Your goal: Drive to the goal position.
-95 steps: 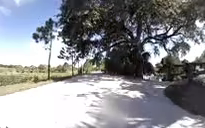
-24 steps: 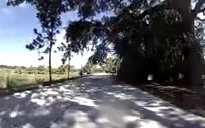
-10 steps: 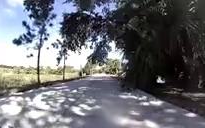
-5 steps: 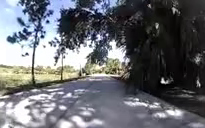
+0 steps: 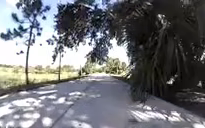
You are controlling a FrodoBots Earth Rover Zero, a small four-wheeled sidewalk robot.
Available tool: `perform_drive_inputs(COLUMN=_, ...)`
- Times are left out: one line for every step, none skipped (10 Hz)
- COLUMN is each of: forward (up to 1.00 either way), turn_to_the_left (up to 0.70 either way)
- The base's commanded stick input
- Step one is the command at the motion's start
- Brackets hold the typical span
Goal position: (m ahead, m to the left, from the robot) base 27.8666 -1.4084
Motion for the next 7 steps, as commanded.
perform_drive_inputs(forward=0.85, turn_to_the_left=0.0)
perform_drive_inputs(forward=0.85, turn_to_the_left=0.0)
perform_drive_inputs(forward=0.85, turn_to_the_left=0.0)
perform_drive_inputs(forward=0.85, turn_to_the_left=0.0)
perform_drive_inputs(forward=0.85, turn_to_the_left=0.0)
perform_drive_inputs(forward=0.85, turn_to_the_left=0.0)
perform_drive_inputs(forward=0.85, turn_to_the_left=0.0)
